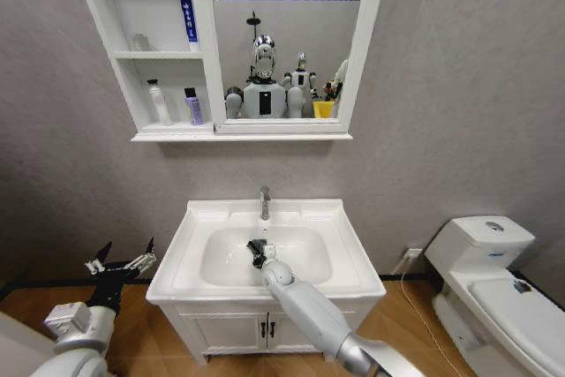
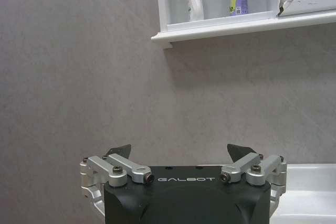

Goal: Move facial cleanser and shampoo from washbasin to cabinet, then wipe washbasin with towel.

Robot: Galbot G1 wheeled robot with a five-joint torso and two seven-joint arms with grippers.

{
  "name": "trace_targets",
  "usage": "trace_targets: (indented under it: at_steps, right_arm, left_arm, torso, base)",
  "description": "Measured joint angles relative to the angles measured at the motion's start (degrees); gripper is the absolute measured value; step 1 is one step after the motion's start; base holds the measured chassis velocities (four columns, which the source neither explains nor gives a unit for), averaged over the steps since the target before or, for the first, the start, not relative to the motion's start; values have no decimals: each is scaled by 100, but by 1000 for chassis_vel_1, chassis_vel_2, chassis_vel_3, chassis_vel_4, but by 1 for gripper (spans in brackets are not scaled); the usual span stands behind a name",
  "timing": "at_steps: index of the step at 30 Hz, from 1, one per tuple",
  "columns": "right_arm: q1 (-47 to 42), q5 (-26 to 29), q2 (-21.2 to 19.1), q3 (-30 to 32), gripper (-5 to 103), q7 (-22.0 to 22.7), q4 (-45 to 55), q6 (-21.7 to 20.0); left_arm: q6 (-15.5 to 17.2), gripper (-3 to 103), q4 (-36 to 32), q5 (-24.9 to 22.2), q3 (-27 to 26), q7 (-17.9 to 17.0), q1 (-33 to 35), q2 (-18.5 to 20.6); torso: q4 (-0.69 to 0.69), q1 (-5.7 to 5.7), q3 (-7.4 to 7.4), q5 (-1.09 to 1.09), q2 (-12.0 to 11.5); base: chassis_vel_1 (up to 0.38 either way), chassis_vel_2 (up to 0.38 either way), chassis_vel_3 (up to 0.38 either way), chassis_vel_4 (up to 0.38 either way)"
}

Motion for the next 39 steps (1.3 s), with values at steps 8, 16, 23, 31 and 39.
trace_targets:
  at_steps: [8,16,23,31,39]
  right_arm:
    - [-180,109,-268,90,6,235,413,-184]
    - [-313,105,-445,184,6,410,690,-288]
    - [-386,121,-582,240,6,587,877,-371]
    - [-470,282,-633,313,6,1006,1098,-602]
    - [-607,279,-728,428,6,1152,1273,-704]
  left_arm:
    - [0,100,0,0,0,0,0,0]
    - [0,100,0,0,0,0,0,0]
    - [0,100,0,0,0,0,0,0]
    - [0,100,0,0,0,0,0,0]
    - [0,100,0,0,0,0,0,0]
  torso:
    - [-2,0,1,0,-1]
    - [-1,0,1,0,-1]
    - [-2,0,2,-1,-2]
    - [-1,1,1,-1,-2]
    - [0,0,0,-1,-1]
  base:
    - [0,0,0,0]
    - [0,0,0,0]
    - [0,0,0,0]
    - [0,0,0,0]
    - [0,0,0,0]
